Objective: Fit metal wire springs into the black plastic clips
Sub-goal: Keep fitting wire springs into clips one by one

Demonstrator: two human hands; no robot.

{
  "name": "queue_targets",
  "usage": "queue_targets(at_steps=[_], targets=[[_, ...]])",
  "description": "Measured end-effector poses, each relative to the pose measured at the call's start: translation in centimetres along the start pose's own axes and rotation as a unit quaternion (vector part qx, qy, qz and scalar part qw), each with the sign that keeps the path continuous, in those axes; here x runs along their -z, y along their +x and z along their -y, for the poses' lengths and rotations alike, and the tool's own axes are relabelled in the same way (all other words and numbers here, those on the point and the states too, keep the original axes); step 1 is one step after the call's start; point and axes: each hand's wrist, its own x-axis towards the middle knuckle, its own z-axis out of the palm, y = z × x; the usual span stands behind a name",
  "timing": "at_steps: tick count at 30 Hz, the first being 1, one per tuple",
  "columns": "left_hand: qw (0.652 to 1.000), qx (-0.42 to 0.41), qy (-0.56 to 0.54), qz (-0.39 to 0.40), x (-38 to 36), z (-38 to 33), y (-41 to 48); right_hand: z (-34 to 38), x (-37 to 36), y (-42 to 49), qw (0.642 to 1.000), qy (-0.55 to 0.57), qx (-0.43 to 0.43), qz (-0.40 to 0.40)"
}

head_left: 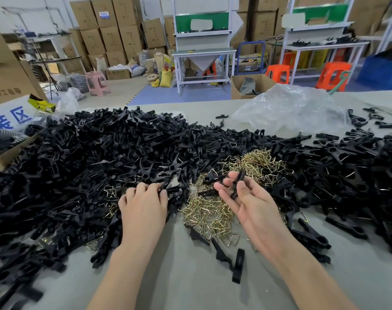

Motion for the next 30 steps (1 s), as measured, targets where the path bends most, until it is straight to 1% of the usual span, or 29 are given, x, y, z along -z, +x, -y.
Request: queue_targets(at_steps=[3, 5, 7, 8, 9, 11, 12, 14, 16, 17, 20, 24, 27, 30], targets=[[1.0, 0.007, -0.02, 0.005, 0.1, -0.2, -0.1, 0.3, 0.0, 0.0, 0.999, 0.043, -0.016, -0.009], [0.999, -0.004, -0.041, -0.032, 0.4, -0.6, -0.3, 0.4, 0.2, 0.0, 0.999, 0.031, -0.018, -0.003], [0.989, -0.015, -0.119, -0.081, 1.0, -1.2, -0.5, 0.5, 0.5, 0.1, 1.0, -0.004, -0.02, 0.008], [0.977, -0.017, -0.193, -0.091, 1.5, -1.8, -0.7, 0.5, 0.6, 0.1, 0.999, -0.017, -0.024, 0.014], [0.956, -0.013, -0.282, -0.082, 1.9, -2.4, -1.0, 0.6, 0.6, 0.2, 0.999, -0.024, -0.029, 0.02], [0.891, -0.005, -0.453, -0.015, 2.5, -4.1, -2.0, 0.5, 0.5, 0.2, 0.999, -0.033, -0.03, 0.025], [0.866, -0.01, -0.5, 0.018, 2.7, -4.9, -2.6, 0.5, 0.4, 0.2, 0.998, -0.042, -0.025, 0.03], [0.831, -0.015, -0.552, 0.073, 2.8, -6.1, -3.7, 0.4, 0.3, 0.0, 0.997, -0.065, -0.013, 0.05], [0.804, -0.004, -0.587, 0.096, 2.7, -6.8, -4.2, 0.3, 0.3, -0.3, 0.994, -0.089, -0.002, 0.066], [0.796, 0.003, -0.597, 0.099, 2.5, -7.0, -4.4, 0.3, 0.2, -0.4, 0.992, -0.101, 0.002, 0.07], [0.791, 0.014, -0.601, 0.114, 2.1, -7.2, -4.5, 0.3, 0.1, -0.5, 0.989, -0.132, 0.01, 0.067], [0.777, 0.036, -0.615, 0.125, 1.9, -7.2, -4.4, 0.3, -0.1, -0.7, 0.988, -0.138, 0.015, 0.063], [0.774, 0.035, -0.622, 0.114, 1.8, -7.2, -4.5, 0.3, -0.2, -0.7, 0.988, -0.143, 0.016, 0.065], [0.76, 0.041, -0.64, 0.106, 1.7, -7.3, -4.7, 0.2, -0.2, -0.7, 0.989, -0.132, 0.013, 0.069]])
